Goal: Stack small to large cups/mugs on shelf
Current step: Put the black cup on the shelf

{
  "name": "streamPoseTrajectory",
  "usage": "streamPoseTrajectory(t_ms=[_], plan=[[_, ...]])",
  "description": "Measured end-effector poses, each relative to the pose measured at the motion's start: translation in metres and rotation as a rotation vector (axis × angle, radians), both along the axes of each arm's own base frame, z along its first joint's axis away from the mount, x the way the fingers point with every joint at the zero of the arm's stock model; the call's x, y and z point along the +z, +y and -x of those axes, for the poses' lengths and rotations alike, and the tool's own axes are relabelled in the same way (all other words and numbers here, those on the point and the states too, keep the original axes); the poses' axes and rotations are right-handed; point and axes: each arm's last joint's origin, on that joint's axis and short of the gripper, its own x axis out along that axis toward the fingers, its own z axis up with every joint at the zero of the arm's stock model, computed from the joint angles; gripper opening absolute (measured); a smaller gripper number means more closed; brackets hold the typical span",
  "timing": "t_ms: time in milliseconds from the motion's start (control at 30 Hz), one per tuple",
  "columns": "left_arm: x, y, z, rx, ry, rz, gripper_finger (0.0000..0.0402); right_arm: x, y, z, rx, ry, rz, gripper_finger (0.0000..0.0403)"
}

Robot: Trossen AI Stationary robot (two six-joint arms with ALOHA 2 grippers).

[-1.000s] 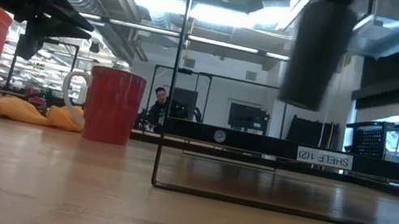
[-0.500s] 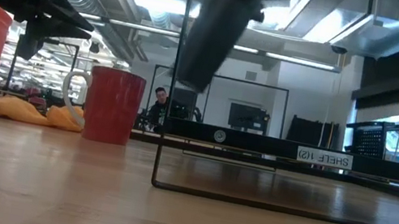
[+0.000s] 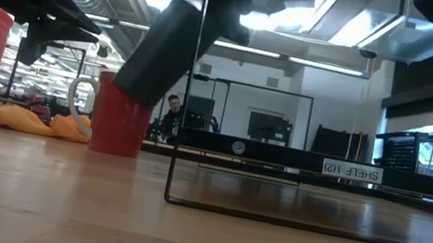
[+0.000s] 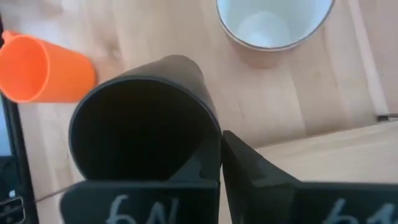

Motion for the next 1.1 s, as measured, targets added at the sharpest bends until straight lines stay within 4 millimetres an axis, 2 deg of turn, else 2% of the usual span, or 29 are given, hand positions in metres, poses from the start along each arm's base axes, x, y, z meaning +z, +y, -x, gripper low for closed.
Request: streamPoseTrajectory(t_ms=[333, 633, 1100], plan=[[0.0, 0.0, 0.0, 0.0, 0.004, 0.0, 0.0057, -0.036, -0.001, -0.016, -0.006, 0.073, -0.001, 0.0005], [0.0, 0.0, 0.0, 0.0, 0.004, 0.0, 0.0057, -0.041, -0.005, -0.02, -0.042, 0.073, 0.084, 0.0005], [0.0, 0.0, 0.0, -0.001, 0.005, -0.003, 0.0057, -0.054, -0.019, -0.022, -0.08, 0.105, 0.081, 0.0005]])
